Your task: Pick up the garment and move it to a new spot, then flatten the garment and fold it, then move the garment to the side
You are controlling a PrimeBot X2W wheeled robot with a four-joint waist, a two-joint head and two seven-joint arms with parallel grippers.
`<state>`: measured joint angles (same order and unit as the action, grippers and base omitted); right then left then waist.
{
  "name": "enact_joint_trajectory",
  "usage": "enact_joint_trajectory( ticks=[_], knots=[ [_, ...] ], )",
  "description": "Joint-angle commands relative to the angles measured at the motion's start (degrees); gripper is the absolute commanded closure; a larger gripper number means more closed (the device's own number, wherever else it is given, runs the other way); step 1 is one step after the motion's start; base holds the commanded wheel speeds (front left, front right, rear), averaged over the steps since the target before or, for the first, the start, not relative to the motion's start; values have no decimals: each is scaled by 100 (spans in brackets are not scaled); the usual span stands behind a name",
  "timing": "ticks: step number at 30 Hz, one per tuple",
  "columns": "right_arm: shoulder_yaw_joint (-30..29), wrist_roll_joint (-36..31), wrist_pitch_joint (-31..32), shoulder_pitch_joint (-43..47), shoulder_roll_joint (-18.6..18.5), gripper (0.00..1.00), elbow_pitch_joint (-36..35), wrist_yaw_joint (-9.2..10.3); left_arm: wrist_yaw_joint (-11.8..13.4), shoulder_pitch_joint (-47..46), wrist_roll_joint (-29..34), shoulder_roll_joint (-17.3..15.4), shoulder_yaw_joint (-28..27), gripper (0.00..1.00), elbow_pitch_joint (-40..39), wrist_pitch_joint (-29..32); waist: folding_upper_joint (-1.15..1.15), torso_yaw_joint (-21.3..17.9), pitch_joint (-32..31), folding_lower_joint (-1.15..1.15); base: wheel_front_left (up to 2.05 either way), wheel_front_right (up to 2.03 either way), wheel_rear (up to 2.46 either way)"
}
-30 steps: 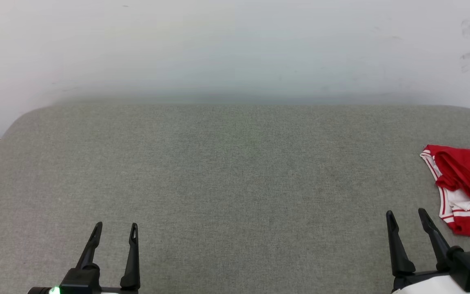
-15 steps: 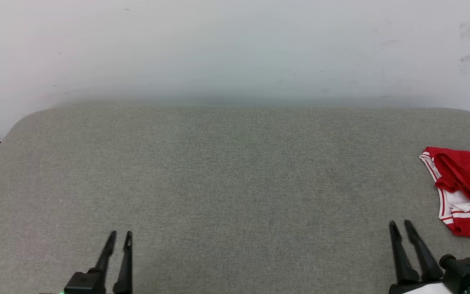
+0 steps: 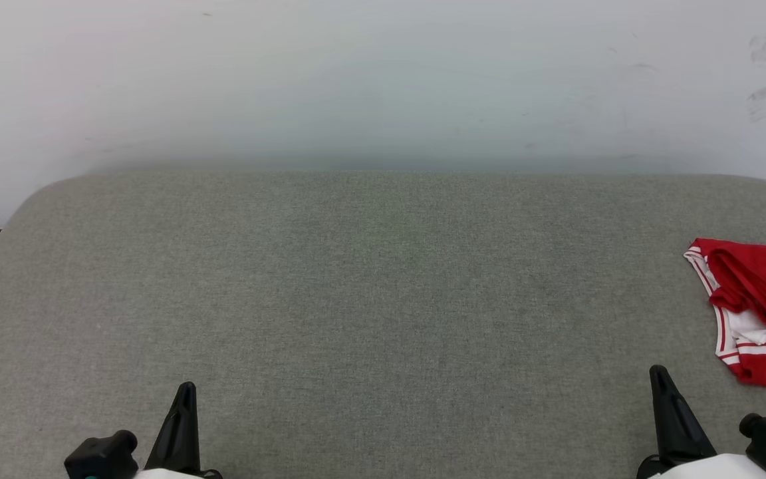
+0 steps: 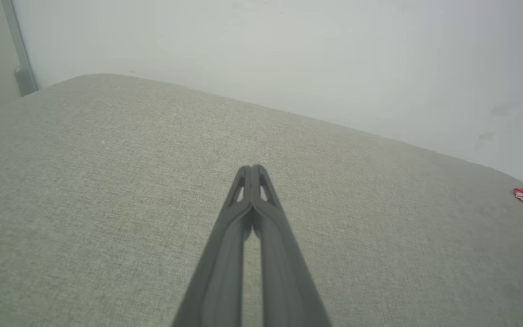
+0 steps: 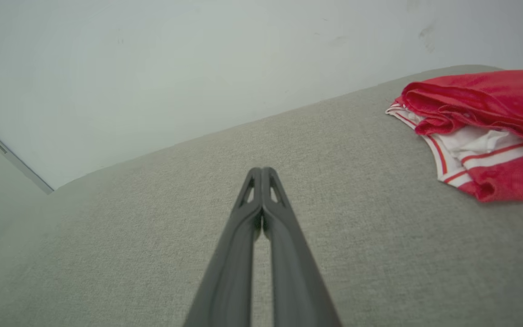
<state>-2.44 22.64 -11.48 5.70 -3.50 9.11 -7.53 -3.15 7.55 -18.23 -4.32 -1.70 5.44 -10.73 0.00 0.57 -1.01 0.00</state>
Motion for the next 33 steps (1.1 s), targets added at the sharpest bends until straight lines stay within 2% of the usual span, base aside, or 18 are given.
enact_joint_trajectory(
  ticks=[1, 18, 33],
  knots=[
    [-15, 283, 49, -202, -32, 100, -63, 0, -42, -174, -289, 6, -31, 100, -42, 50, 0, -1, 2, 0, 0, 0, 0],
    [-62, 1882, 421, -447, -48, 100, 60, 1, -140, -463, -1955, 35, -137, 100, 160, 438, 0, -10, 20, 0, 0, 0, 0],
    [-110, 3061, 709, -627, -51, 100, 152, 2, -208, -678, -3185, 57, -214, 100, 316, 730, 0, -17, 36, 0, 0, 0, 0]
  ],
)
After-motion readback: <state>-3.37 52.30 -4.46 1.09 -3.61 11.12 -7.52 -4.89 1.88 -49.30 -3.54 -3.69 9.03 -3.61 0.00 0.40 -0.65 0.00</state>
